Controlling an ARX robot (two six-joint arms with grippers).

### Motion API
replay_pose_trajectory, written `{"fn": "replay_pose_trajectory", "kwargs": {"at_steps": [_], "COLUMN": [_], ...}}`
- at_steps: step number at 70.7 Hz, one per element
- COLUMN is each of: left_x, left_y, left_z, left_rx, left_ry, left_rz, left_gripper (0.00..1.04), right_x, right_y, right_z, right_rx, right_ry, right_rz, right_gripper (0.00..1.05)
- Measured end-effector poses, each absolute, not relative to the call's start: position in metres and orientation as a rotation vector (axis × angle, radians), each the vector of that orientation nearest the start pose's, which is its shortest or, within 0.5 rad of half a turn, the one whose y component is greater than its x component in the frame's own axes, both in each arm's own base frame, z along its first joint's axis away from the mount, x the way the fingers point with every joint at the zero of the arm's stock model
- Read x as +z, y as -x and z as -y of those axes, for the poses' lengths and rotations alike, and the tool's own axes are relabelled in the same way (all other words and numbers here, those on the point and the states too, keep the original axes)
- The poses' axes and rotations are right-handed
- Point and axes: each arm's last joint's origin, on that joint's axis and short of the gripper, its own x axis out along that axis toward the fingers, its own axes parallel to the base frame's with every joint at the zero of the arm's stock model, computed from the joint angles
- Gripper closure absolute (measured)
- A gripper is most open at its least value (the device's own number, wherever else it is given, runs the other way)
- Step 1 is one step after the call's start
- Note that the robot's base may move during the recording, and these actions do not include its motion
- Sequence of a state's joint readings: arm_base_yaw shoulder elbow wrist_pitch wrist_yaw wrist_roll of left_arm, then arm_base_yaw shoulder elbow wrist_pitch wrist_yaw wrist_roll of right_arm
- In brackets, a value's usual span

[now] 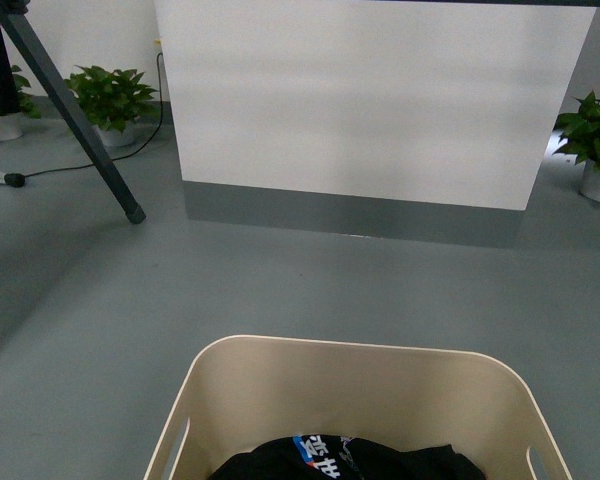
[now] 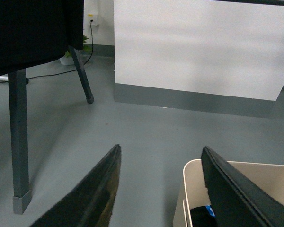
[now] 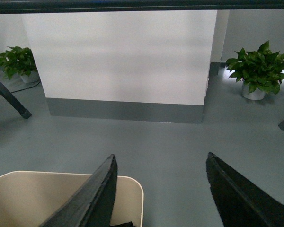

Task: Move hamper under clothes hanger

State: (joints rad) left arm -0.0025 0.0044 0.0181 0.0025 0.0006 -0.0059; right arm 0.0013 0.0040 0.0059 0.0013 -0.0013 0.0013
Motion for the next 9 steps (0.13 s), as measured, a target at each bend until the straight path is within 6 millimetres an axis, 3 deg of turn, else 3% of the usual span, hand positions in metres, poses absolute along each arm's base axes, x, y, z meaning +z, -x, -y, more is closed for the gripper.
{"fn": "replay_pose_trajectory", "kwargs": {"at_steps": [9], "left_x": [0.1695], "left_y": [-0.0968], "left_z": [0.0002], "left_rx": [-0.003], "left_ry": [0.006], "left_rz": [0.016], "left_gripper": [0.27], "right_x": [0.1653], "right_y": [-0.0976], "right_z": [-0.0002], "right_rx": [0.003], "right_ry": [-0.001], "right_rz": [0.003], "right_gripper": [0.24]}}
